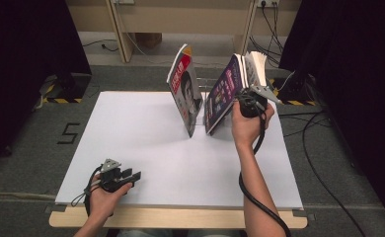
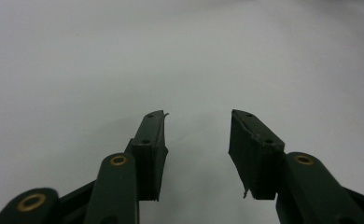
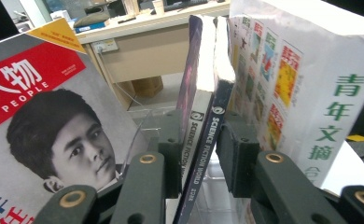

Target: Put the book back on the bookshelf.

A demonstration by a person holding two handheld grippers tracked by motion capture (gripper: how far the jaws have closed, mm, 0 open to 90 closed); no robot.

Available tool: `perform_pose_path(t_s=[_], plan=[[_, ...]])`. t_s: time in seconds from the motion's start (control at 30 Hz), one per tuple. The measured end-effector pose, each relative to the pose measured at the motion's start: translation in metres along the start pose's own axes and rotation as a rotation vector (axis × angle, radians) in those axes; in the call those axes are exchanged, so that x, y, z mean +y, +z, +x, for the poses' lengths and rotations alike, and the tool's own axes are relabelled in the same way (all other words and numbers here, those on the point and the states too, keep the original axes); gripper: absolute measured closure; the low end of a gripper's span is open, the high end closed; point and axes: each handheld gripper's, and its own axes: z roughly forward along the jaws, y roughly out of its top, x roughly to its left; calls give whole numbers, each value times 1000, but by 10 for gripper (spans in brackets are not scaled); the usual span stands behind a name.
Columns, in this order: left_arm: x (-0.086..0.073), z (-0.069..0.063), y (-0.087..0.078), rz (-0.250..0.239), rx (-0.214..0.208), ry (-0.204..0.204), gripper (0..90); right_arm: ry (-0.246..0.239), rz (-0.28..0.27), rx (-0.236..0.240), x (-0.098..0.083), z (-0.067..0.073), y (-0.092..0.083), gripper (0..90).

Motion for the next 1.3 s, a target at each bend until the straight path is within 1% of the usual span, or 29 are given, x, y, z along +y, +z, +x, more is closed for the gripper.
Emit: perform_pose_path(t_s=[0.3,0.5,0.8,1.07,1.3], plan=[[0,0,0,0,1,1,553,-25,-10,26,1,10,1,735],[0,0,0,0,0,1,553,-44,-18,54,0,21,2,741],[0,1,0,-5,2,-5,552,-71,-18,83,1,34,3,743],[0,1,0,-2,3,-1,553,-94,-15,103,0,43,4,742],[0,1,0,-3,3,-3,553,-101,-10,114,1,47,5,740]])
